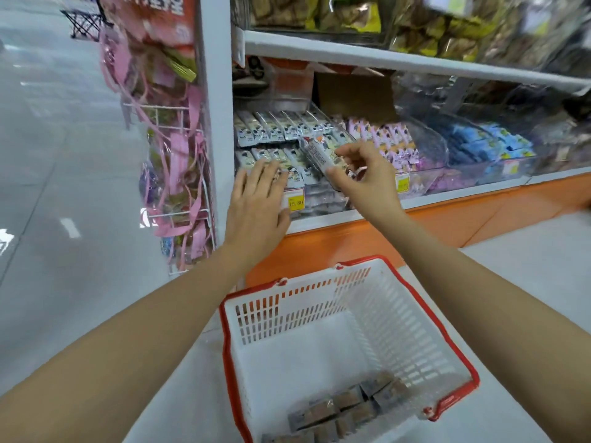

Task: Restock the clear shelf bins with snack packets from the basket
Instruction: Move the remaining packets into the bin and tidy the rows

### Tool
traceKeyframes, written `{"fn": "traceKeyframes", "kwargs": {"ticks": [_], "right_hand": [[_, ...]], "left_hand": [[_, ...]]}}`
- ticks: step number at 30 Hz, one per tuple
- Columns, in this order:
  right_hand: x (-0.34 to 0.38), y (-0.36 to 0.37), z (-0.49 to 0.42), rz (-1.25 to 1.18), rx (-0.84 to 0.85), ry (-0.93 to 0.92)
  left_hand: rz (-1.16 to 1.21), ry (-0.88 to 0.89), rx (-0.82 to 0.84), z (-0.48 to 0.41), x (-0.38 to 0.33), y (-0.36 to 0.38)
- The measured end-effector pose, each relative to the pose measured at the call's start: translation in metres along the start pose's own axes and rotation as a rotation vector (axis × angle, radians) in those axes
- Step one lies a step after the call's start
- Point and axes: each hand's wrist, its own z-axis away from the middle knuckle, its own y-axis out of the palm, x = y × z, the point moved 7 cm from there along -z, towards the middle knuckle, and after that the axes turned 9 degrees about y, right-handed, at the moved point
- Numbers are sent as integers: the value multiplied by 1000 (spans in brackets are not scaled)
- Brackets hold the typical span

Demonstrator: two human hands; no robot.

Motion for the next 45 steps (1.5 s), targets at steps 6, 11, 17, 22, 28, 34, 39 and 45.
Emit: {"fn": "traceKeyframes", "kwargs": {"ticks": [6, 11, 17, 22, 28, 34, 39, 45], "right_hand": [[14, 38, -38, 233, -62, -52], [9, 58, -48, 419, -119, -57], [3, 57, -46, 402, -95, -50], [0, 32, -20, 242, -62, -205], [-50, 30, 44, 93, 156, -137], [-158, 74, 129, 229, 614, 124], [-233, 112, 206, 377, 995, 283], [-278, 138, 270, 573, 1309, 355]], "left_hand": [[-74, 13, 52, -2, 2, 6], [-91, 37, 69, -1, 5, 10], [-51, 38, 52, 0, 7, 11], [-10, 139, -61, 9, -5, 0], [50, 332, -89, 40, -43, 24], [77, 266, 337, 77, -39, 99], [89, 116, 635, 121, -28, 148], [114, 77, 640, 145, -24, 168]]}}
